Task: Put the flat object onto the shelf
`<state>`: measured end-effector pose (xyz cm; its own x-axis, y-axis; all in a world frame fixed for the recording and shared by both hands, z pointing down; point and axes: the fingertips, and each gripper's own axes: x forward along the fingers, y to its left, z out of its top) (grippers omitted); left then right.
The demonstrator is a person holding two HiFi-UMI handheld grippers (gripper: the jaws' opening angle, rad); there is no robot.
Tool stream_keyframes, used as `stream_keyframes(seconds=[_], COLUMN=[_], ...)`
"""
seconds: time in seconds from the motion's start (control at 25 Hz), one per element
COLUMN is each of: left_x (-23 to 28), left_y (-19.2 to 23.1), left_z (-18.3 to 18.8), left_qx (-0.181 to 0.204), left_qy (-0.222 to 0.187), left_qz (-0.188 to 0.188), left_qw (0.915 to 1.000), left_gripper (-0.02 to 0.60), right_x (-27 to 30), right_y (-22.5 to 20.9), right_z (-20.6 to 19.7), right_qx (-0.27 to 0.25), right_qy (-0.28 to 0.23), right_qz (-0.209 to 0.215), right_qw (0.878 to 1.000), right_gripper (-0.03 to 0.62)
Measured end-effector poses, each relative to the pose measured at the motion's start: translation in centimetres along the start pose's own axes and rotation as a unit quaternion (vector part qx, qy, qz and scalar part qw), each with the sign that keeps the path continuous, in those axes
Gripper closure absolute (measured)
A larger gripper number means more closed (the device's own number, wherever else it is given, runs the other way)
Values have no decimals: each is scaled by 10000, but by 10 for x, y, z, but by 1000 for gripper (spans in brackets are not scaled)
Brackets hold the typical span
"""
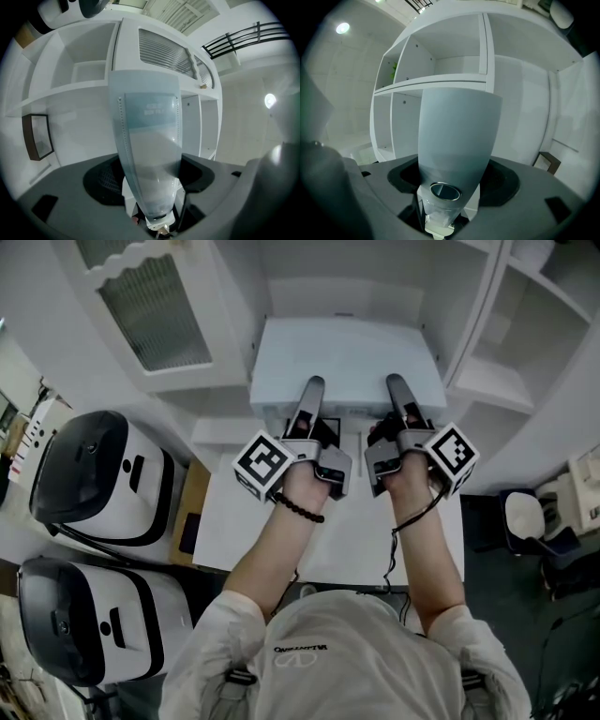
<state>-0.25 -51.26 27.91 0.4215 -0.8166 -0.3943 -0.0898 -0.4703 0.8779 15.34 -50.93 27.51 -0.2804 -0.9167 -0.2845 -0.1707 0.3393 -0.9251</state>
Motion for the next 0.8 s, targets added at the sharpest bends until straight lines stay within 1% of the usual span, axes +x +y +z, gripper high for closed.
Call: stream_keyframes(seconds=[0.12, 0.36, 0.48, 0.56, 0.64, 0.8], left_x=[5, 35, 41, 44, 44, 35], left_y=[3, 13, 16, 15, 15, 9], left_z=[2, 18, 20, 21, 23, 24], left_qx=[-3, -22, -40, -80, -51, -119], left_qy=[38, -33, -63, -96, -121, -247], left_qz=[10, 20, -44, -152, -225, -475], left_qw=[10000, 10000, 10000, 9998, 9997, 9985], left_gripper=[265, 262, 256, 250, 238, 204], right_x=[4, 38, 44, 46, 46, 33], right_y=[-2, -9, -11, -10, -9, 1], right_z=[1, 8, 8, 7, 6, 2], right_qx=[-10, -25, -63, -122, -153, -319], right_qy=[-25, 73, 138, 189, 233, 246], right_qz=[-57, -141, -187, -208, -141, 198], right_qw=[10000, 9999, 9997, 9995, 9995, 9990], right_gripper=[255, 256, 253, 249, 244, 229])
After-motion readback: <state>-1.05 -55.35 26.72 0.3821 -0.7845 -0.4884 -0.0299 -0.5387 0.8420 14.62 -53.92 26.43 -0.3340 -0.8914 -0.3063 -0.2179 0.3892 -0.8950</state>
